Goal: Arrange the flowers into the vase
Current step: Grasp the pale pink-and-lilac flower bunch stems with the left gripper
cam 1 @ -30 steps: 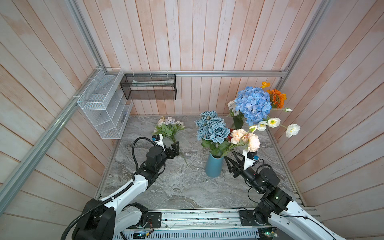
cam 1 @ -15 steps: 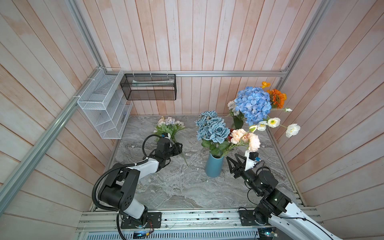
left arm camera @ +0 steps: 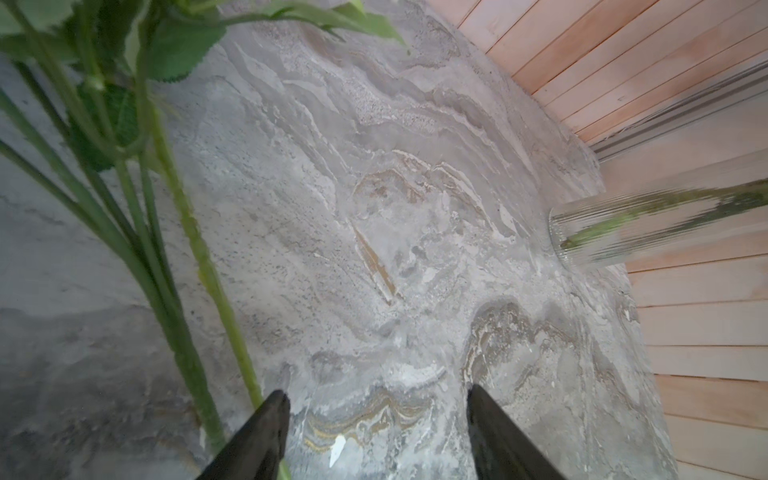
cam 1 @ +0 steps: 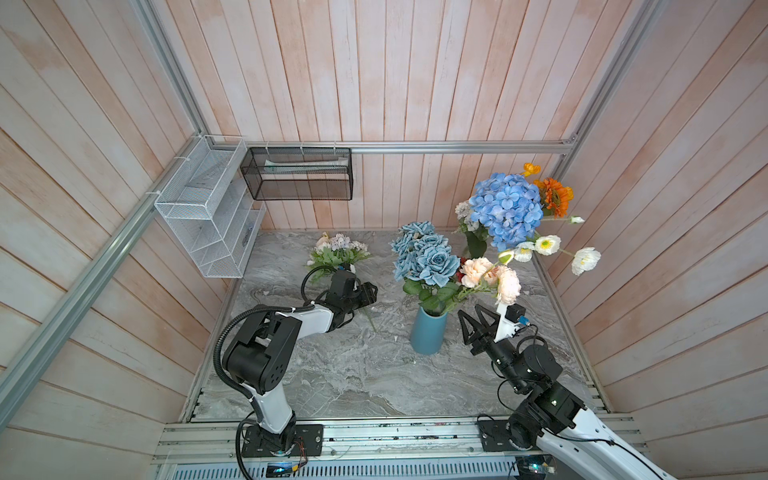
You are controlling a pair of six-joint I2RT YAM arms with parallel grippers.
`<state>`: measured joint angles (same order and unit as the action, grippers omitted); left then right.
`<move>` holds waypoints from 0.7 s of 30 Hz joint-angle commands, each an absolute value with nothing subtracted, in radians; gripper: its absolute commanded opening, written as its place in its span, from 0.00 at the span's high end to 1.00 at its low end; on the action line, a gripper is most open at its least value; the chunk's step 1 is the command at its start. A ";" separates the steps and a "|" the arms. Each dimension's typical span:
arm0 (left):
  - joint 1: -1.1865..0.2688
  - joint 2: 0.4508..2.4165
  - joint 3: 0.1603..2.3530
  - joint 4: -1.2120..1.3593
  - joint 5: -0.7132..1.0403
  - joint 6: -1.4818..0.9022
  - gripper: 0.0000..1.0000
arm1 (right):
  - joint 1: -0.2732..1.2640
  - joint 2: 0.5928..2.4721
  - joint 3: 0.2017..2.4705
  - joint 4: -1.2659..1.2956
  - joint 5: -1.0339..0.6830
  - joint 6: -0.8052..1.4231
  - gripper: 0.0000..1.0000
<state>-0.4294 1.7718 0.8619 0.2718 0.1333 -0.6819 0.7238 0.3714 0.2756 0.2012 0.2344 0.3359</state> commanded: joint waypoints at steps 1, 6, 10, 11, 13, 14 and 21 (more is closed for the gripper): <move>-0.429 1.794 0.877 0.229 0.052 -0.694 0.30 | 0.726 0.357 0.273 0.209 0.252 0.316 0.40; -0.443 1.792 0.882 0.178 -0.036 -0.665 0.29 | 0.726 0.356 0.273 0.217 0.257 0.306 0.40; -0.445 1.781 0.869 0.136 -0.102 -0.636 0.27 | 0.726 0.355 0.273 0.219 0.261 0.301 0.40; -0.445 1.777 0.863 0.125 -0.119 -0.626 0.27 | 0.726 0.357 0.273 0.219 0.260 0.299 0.40; -0.443 1.767 0.856 0.112 -0.133 -0.609 0.26 | 0.726 0.357 0.273 0.221 0.262 0.298 0.40; -0.443 1.754 0.854 0.105 -0.131 -0.599 0.26 | 0.726 0.359 0.274 0.221 0.261 0.298 0.40; -0.424 1.621 0.901 0.003 -0.109 -0.476 0.25 | 0.726 0.359 0.288 0.207 0.261 0.295 0.40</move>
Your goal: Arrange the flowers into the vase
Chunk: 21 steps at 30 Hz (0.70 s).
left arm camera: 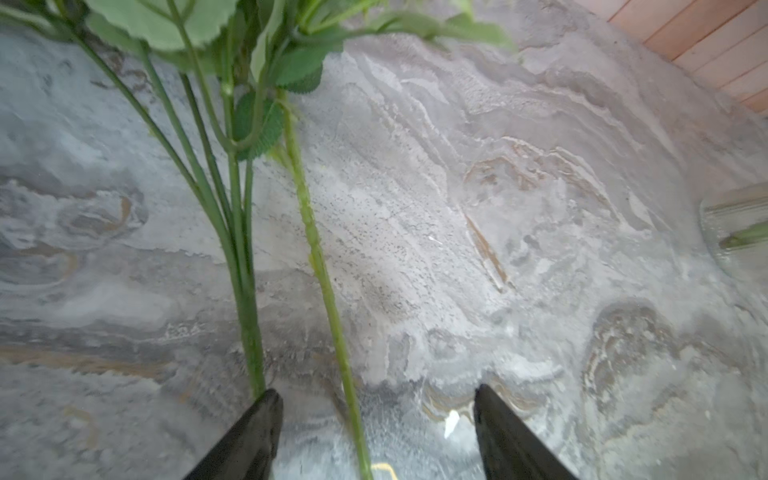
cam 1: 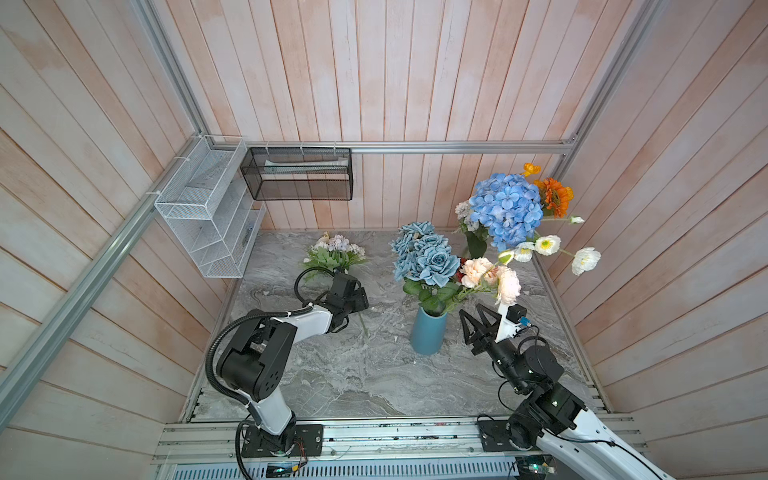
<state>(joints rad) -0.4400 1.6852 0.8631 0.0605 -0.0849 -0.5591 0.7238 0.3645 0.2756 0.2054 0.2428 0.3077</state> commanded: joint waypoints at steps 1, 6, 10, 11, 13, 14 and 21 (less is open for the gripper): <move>-0.416 1.608 0.907 -0.011 -0.111 -0.456 0.25 | 0.726 0.358 0.291 0.205 0.262 0.296 0.40; -0.347 1.591 0.905 -0.045 -0.079 -0.381 0.30 | 0.725 0.359 0.293 0.211 0.258 0.303 0.40; -0.333 1.630 0.915 -0.050 -0.031 -0.357 0.41 | 0.726 0.360 0.294 0.217 0.263 0.302 0.40; -0.333 1.644 0.920 -0.052 -0.027 -0.356 0.45 | 0.726 0.360 0.295 0.218 0.264 0.301 0.40; -0.331 1.673 0.927 -0.046 -0.025 -0.353 0.50 | 0.726 0.362 0.299 0.217 0.267 0.300 0.40; -0.331 1.689 0.933 -0.043 -0.025 -0.353 0.50 | 0.726 0.363 0.301 0.218 0.268 0.301 0.40; -0.327 1.795 0.984 -0.047 -0.024 -0.351 0.60 | 0.726 0.373 0.314 0.219 0.270 0.293 0.40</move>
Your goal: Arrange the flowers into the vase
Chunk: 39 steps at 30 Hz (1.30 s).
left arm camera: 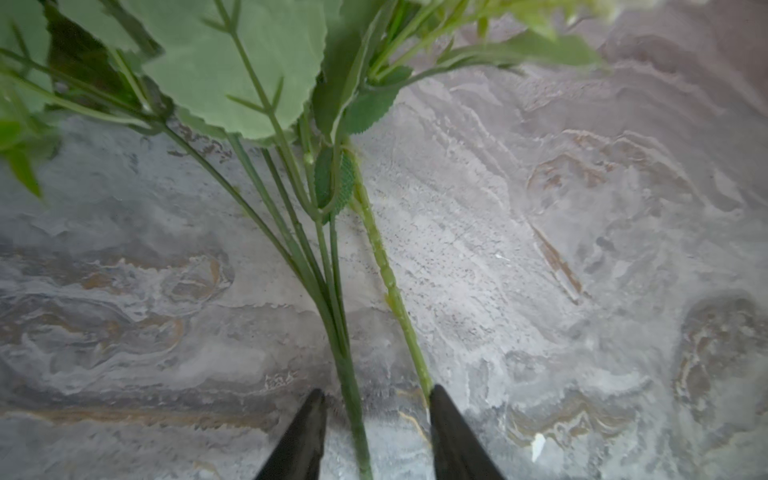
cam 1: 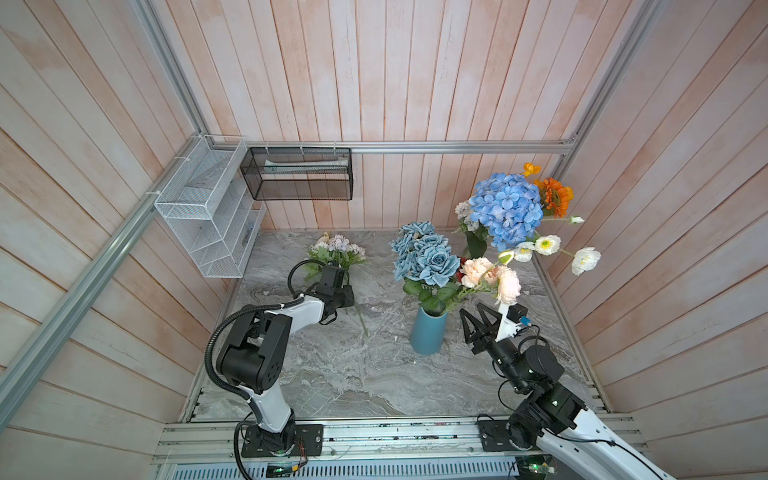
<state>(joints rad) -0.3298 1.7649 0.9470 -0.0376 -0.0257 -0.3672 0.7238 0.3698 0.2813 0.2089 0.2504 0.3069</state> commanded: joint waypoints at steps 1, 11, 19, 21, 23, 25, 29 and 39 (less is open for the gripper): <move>-0.327 1.802 0.986 -0.046 -0.027 -0.351 0.61 | 0.726 0.373 0.317 0.219 0.269 0.292 0.40; -0.315 1.842 0.981 -0.025 -0.034 -0.351 0.76 | 0.726 0.388 0.330 0.236 0.269 0.281 0.40; -0.301 1.773 0.950 -0.005 -0.076 -0.361 1.00 | 0.727 0.394 0.341 0.234 0.268 0.279 0.40; -0.301 1.720 0.922 0.007 -0.091 -0.360 1.00 | 0.726 0.400 0.338 0.242 0.268 0.281 0.40; -0.299 1.666 0.891 0.017 -0.109 -0.361 1.00 | 0.725 0.408 0.335 0.252 0.266 0.282 0.40; -0.295 1.616 0.858 0.028 -0.125 -0.368 1.00 | 0.726 0.420 0.334 0.262 0.261 0.281 0.40; -0.274 1.521 0.771 0.070 -0.147 -0.396 1.00 | 0.726 0.443 0.335 0.277 0.253 0.281 0.40; -0.198 1.532 0.687 0.096 -0.092 -0.451 1.00 | 0.726 0.458 0.336 0.289 0.241 0.288 0.40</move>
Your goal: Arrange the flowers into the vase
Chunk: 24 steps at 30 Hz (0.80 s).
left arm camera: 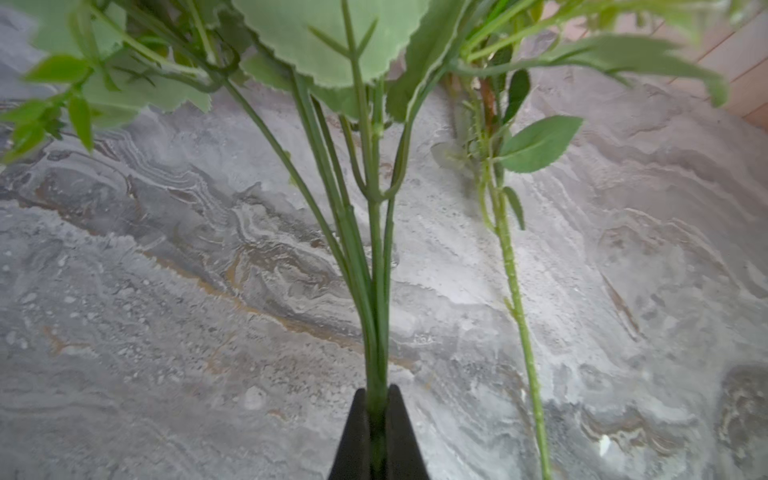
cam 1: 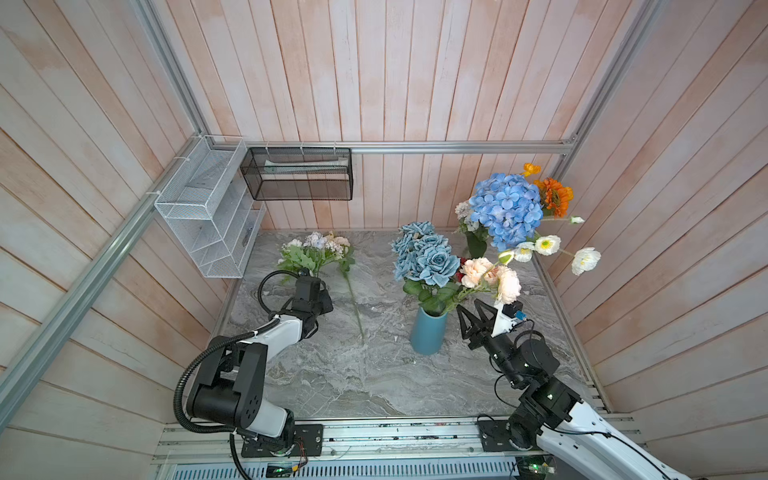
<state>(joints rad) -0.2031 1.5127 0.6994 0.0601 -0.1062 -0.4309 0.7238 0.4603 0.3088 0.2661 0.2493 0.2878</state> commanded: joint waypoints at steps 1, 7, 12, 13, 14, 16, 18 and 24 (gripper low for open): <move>-0.199 1.538 0.685 0.100 -0.087 -0.452 1.00 | 0.726 0.455 0.336 0.288 0.241 0.290 0.40; -0.199 1.548 0.670 0.109 -0.059 -0.480 0.74 | 0.726 0.450 0.336 0.285 0.243 0.291 0.40; -0.201 1.523 0.635 0.107 -0.068 -0.513 0.40 | 0.726 0.451 0.334 0.293 0.245 0.290 0.40; -0.202 1.512 0.632 0.100 -0.070 -0.519 0.35 | 0.726 0.449 0.334 0.295 0.245 0.288 0.40; -0.202 1.499 0.629 0.094 -0.068 -0.521 0.33 | 0.726 0.448 0.333 0.295 0.245 0.288 0.40; -0.209 1.472 0.631 0.082 -0.067 -0.522 0.33 | 0.726 0.448 0.334 0.295 0.245 0.287 0.40; -0.221 1.448 0.637 0.082 -0.062 -0.519 0.32 | 0.726 0.447 0.333 0.299 0.245 0.284 0.40; -0.277 1.479 0.723 0.087 -0.030 -0.495 0.32 | 0.726 0.448 0.329 0.321 0.253 0.279 0.40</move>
